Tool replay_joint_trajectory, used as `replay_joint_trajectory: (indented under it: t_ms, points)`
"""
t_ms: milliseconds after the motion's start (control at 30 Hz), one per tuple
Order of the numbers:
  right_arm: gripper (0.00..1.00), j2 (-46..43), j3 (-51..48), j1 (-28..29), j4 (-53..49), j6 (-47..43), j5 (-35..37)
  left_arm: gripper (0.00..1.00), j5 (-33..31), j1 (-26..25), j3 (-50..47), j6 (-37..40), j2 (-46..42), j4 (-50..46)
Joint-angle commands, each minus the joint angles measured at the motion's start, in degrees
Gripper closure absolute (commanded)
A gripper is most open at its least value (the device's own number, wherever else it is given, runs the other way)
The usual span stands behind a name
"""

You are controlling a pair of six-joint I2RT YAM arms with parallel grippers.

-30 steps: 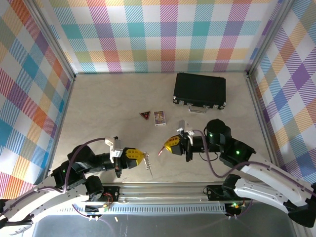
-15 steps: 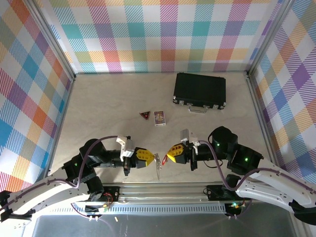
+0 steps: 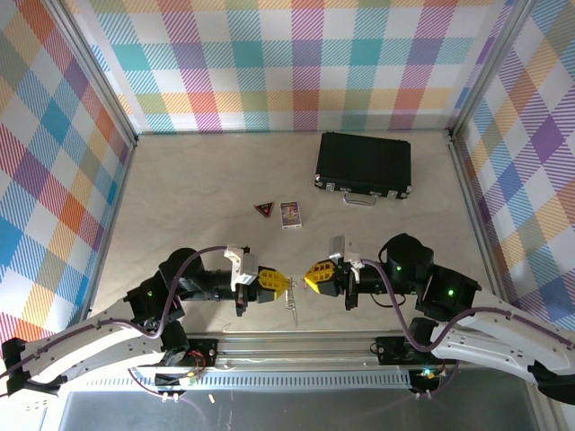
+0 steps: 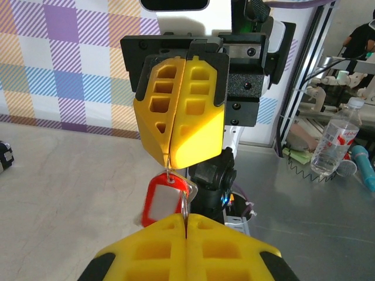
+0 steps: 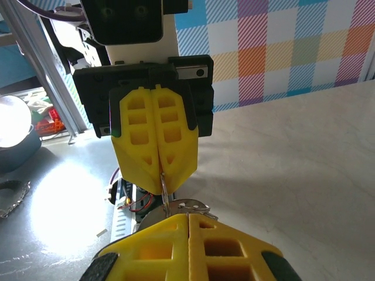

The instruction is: Put the keys on the keyring

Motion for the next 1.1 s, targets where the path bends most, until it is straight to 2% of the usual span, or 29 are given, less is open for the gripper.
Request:
replay_joint_trajectory:
  t_ms: [0, 767, 1067]
  points:
    - [1.0, -0.81, 0.61, 0.63, 0.69, -1.36, 0.54, 1.0, -0.91, 0.04, 2.22, 2.68, 0.2, 4.4]
    - [1.0, -0.66, 1.16, 1.09, -0.19, -1.72, -0.23, 1.0, 0.38, 0.05, 1.91, 3.5, 0.69, 5.25]
    - [1.0, -1.36, 0.05, 1.17, 0.86, -1.35, -0.69, 1.0, 4.38, 0.0, 2.97, 2.52, 2.43, 4.61]
